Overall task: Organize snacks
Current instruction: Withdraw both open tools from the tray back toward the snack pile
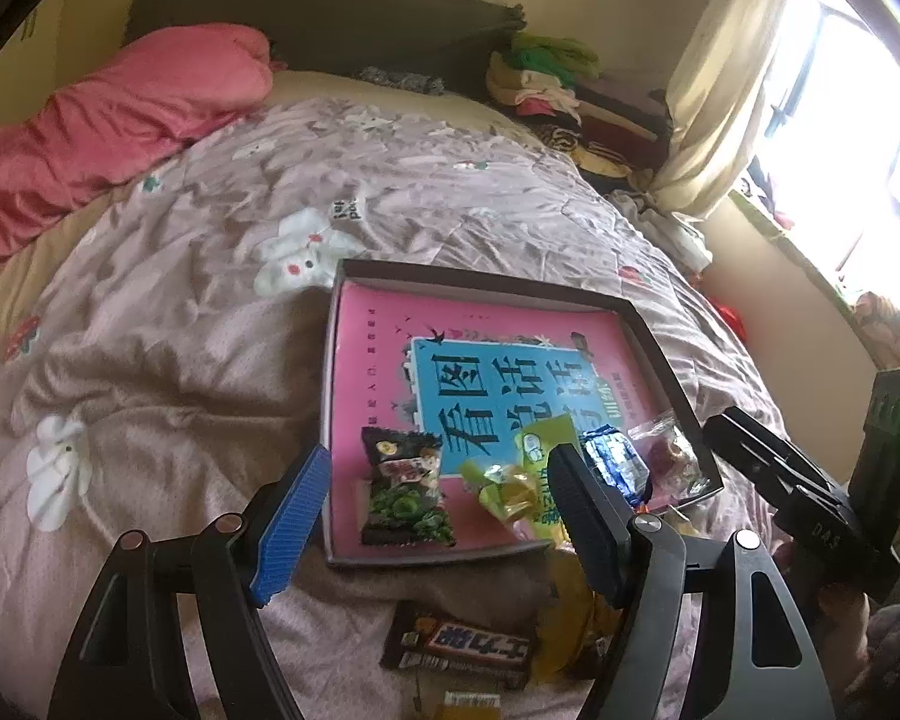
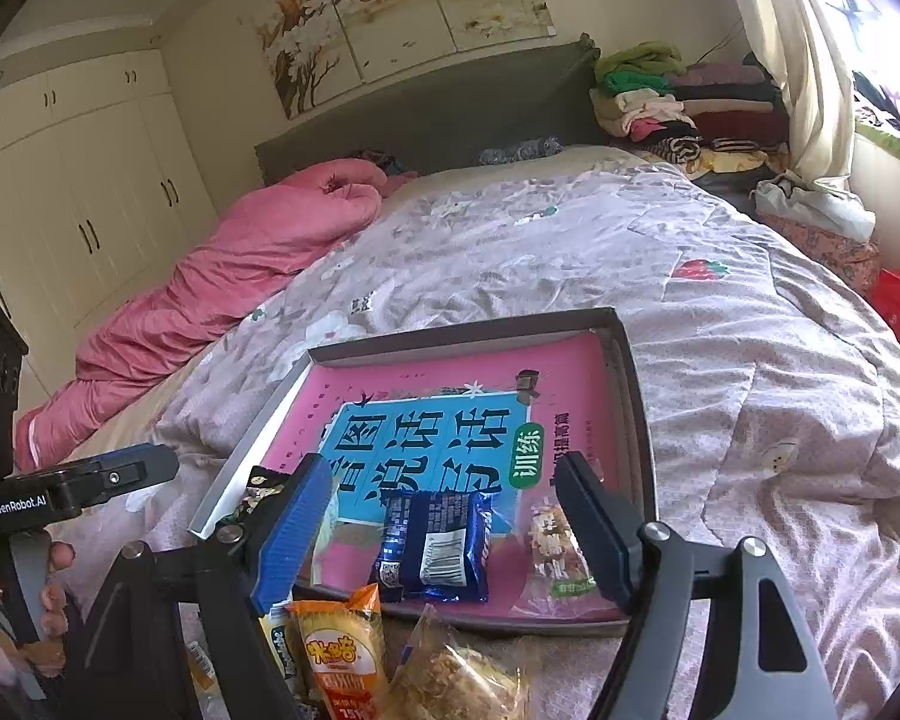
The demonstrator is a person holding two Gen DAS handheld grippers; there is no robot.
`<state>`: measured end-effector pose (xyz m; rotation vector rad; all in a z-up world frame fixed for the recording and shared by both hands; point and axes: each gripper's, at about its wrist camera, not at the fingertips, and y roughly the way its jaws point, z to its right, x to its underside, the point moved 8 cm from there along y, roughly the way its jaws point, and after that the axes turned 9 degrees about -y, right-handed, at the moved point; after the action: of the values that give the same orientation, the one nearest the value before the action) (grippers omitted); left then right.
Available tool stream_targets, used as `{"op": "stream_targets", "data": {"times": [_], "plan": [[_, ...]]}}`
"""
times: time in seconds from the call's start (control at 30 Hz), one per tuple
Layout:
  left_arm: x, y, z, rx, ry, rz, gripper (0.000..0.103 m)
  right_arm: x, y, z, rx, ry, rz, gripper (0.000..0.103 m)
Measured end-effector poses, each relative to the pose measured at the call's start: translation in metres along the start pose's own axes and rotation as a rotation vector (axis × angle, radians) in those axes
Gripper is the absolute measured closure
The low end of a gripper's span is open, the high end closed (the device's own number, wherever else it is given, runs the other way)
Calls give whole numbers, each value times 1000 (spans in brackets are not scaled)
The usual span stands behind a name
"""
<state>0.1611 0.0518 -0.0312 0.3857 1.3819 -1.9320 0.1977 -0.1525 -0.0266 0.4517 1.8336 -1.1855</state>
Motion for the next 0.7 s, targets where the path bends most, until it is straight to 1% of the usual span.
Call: {"op": "stream_targets", "data": {"times": [0.3, 0.53, 0.7], "plan": [[3, -12, -13, -15, -12, 11, 27, 1, -12, 7, 13, 11, 13, 26], [12, -12, -10, -4, -16, -12, 27, 7, -19, 15, 25, 38, 8, 25], [19, -13, -2, 3, 2, -26, 27, 11, -25, 23, 34, 70, 12, 24]]}}
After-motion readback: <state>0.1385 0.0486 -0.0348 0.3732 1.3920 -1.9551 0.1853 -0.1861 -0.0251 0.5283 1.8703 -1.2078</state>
